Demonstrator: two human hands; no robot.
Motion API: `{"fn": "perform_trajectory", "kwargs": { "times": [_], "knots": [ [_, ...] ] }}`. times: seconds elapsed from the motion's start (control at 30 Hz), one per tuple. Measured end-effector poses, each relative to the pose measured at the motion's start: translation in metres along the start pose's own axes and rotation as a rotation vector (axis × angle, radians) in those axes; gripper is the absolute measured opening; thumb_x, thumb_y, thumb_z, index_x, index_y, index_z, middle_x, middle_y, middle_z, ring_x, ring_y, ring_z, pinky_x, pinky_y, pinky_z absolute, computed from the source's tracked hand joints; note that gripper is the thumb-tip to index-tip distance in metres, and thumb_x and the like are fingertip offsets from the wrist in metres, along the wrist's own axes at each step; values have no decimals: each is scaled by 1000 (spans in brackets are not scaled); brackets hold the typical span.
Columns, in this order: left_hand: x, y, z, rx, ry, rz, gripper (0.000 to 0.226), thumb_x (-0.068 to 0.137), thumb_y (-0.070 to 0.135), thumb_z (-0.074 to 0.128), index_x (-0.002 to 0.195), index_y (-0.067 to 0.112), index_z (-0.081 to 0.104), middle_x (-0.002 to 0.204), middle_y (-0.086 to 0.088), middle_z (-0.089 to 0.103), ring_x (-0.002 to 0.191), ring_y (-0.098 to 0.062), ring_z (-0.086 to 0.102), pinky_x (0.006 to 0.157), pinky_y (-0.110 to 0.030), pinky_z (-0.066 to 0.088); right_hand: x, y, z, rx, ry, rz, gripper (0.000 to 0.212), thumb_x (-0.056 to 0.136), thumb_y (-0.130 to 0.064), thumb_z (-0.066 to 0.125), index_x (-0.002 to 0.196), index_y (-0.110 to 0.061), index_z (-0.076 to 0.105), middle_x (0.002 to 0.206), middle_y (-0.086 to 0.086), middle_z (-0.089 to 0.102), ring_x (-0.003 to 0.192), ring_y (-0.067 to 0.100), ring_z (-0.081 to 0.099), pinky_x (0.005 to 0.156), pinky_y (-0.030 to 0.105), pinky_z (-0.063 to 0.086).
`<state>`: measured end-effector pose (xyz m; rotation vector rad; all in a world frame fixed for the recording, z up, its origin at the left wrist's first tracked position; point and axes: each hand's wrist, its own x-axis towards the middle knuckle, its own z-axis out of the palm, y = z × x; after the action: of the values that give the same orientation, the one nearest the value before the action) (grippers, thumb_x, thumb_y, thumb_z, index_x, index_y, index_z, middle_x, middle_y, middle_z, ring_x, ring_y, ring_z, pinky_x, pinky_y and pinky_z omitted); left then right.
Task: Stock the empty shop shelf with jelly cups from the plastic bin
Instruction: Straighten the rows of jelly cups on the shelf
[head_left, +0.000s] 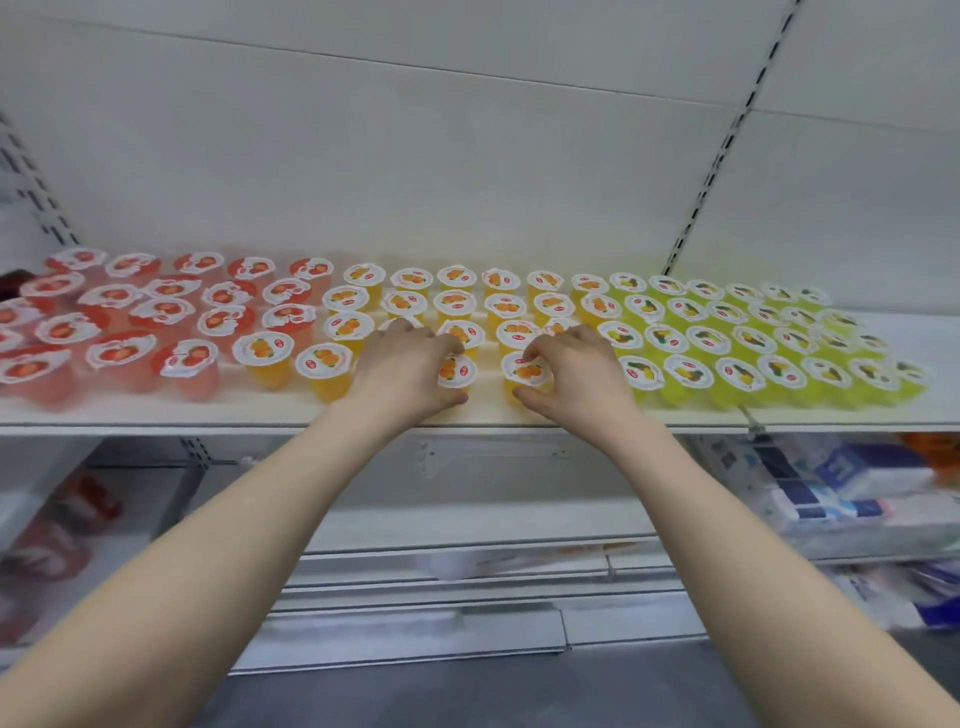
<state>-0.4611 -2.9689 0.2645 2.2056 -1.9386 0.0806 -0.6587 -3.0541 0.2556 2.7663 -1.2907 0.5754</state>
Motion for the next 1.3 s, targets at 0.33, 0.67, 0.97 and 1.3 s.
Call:
{"fn": "perform_trajectory", "kwargs": {
  "times": [0.33, 0.67, 0.97, 1.3],
  "knots": [
    [-8, 18, 4, -2, 79, -79, 69, 73, 66, 64, 130, 30, 52, 129, 1, 58, 123, -27, 43, 98, -40, 36, -7, 30, -16, 84, -84, 35, 69, 67, -52, 76, 128, -28, 55, 127, -3, 60, 124, 24, 44, 100, 39, 38],
    [58, 52, -11, -43, 9, -34, 46, 93, 58, 46, 129, 31, 57, 126, -4, 62, 124, -29, 46, 94, -38, 42, -3, 48, -16, 4, -88, 22, 34, 80, -42, 67, 109, -27, 62, 111, -1, 65, 118, 24, 45, 95, 37, 36],
    [93, 71, -2, 17, -103, -95, 46, 80, 63, 60, 116, 35, 63, 111, 1, 65, 108, -24, 57, 82, -33, 48, -3, 51, -13, 8, -74, 32, 36, 76, -44, 70, 107, -28, 62, 108, -3, 65, 115, 24, 46, 93, 38, 35],
    [100, 60, 0, -2, -112, -99, 39, 77, 58, 64, 109, 35, 66, 109, 2, 65, 106, -25, 57, 86, -37, 50, -1, 53, -18, 29, -85, 18, 42, 72, -58, 67, 104, -31, 64, 111, -6, 64, 118, 21, 46, 96, 38, 35]
  ]
}}
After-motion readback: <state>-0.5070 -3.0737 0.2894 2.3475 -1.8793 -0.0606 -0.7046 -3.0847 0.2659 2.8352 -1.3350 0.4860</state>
